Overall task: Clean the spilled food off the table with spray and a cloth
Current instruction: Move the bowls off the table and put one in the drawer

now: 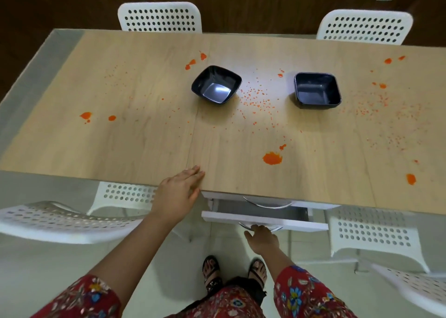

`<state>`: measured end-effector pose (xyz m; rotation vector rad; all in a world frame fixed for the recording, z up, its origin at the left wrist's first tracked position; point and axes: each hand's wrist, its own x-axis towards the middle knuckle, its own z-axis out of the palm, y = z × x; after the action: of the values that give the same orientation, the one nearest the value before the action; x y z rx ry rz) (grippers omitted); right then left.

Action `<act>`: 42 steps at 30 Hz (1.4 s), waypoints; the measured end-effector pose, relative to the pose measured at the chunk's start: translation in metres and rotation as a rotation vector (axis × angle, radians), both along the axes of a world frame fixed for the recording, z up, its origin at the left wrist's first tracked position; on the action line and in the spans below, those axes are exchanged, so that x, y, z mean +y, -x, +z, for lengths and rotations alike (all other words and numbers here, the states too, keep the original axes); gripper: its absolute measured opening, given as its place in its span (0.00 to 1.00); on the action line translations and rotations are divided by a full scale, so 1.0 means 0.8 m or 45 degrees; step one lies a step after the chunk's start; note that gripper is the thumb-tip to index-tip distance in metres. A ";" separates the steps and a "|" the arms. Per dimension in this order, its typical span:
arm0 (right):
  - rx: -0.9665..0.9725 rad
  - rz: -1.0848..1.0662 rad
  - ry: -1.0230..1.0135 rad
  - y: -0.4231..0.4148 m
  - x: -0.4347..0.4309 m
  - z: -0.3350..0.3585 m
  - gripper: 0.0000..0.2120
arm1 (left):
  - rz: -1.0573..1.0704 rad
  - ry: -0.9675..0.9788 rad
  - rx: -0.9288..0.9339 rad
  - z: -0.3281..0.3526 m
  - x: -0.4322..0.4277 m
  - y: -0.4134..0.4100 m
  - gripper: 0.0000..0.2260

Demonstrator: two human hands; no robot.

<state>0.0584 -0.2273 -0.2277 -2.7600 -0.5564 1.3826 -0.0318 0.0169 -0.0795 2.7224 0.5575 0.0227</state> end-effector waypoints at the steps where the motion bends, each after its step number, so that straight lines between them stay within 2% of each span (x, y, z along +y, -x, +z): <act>1: 0.059 -0.042 -0.022 0.012 -0.005 0.007 0.25 | 0.009 0.003 0.000 0.000 -0.001 0.000 0.20; 4: 0.179 -0.159 -0.049 0.043 -0.021 0.028 0.27 | 0.023 0.001 0.030 -0.001 -0.004 -0.001 0.21; 8: 0.292 -0.170 0.009 0.068 -0.042 0.051 0.25 | 0.042 -0.012 0.071 0.003 -0.009 -0.002 0.22; 12: 0.340 -0.340 0.062 0.087 -0.061 0.056 0.36 | 0.030 -0.012 0.110 0.010 -0.012 0.000 0.23; 14: 0.312 -0.321 0.021 0.083 -0.063 0.066 0.30 | 0.023 -0.020 0.125 0.013 -0.015 0.001 0.23; 17: 0.120 -0.334 -0.189 0.059 -0.054 0.102 0.17 | 0.048 -0.002 0.142 0.020 -0.020 -0.002 0.23; 21: -0.174 -0.544 -0.657 0.000 -0.028 0.179 0.12 | 0.089 -0.027 0.239 0.037 -0.029 -0.014 0.23; 25: -0.194 -0.869 -1.098 -0.078 0.001 0.248 0.08 | 0.029 -0.063 0.314 0.062 -0.030 -0.040 0.18; 27: -0.107 -1.078 -1.212 -0.122 0.014 0.269 0.09 | 0.068 0.051 0.259 0.075 -0.029 -0.057 0.19; 29: -0.023 -1.318 -1.287 -0.168 0.025 0.280 0.12 | 0.176 0.278 0.142 0.084 -0.024 -0.080 0.19; 33: 0.017 -1.652 -1.297 -0.270 0.046 0.276 0.22 | 0.463 0.697 -0.095 0.092 -0.003 -0.143 0.21; 36: -0.024 -1.701 -1.227 -0.336 0.064 0.256 0.23 | 0.599 0.730 -0.143 0.092 0.022 -0.200 0.26; 38: -0.075 -1.726 -1.166 -0.358 0.071 0.240 0.23 | 0.691 0.827 -0.259 0.087 0.039 -0.229 0.27; 42: -0.207 -1.723 -1.069 -0.384 0.069 0.213 0.19 | 0.970 0.994 -0.385 0.071 0.070 -0.273 0.22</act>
<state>0.3655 -0.1723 -0.0570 -1.7512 0.5692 0.4070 0.1867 0.0726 -0.0230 1.6070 1.1715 0.3268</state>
